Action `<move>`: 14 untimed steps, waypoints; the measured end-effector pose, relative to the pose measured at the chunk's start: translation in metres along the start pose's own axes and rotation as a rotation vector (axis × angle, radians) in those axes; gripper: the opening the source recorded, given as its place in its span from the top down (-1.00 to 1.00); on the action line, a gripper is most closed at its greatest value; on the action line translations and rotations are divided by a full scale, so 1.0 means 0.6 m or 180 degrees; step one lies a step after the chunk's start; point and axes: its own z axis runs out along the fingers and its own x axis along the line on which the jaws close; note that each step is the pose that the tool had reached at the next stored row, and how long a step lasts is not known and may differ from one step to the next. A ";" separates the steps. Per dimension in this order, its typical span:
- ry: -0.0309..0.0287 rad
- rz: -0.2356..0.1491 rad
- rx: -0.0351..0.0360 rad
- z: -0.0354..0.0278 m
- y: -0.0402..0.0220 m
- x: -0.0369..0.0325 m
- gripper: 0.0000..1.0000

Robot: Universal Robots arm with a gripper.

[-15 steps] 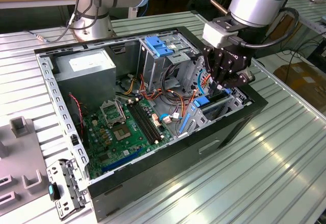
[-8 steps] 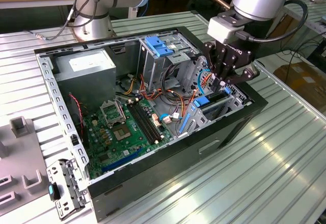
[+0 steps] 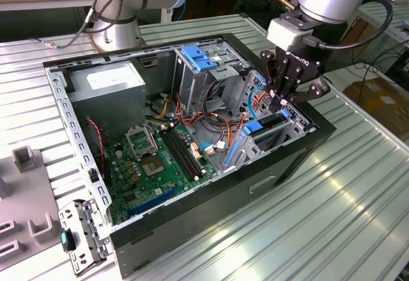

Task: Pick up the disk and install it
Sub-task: 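Insert the first disk wire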

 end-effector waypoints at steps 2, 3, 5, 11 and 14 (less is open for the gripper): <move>0.0000 -0.0001 0.0000 0.000 -0.002 0.000 0.79; 0.0000 0.0000 0.0000 0.000 -0.003 0.000 0.79; 0.0000 0.0000 0.0000 0.001 -0.009 0.001 0.79; 0.0025 -0.0001 -0.0002 0.001 -0.030 0.003 0.79; 0.0026 -0.0002 -0.0003 0.000 -0.033 0.003 0.79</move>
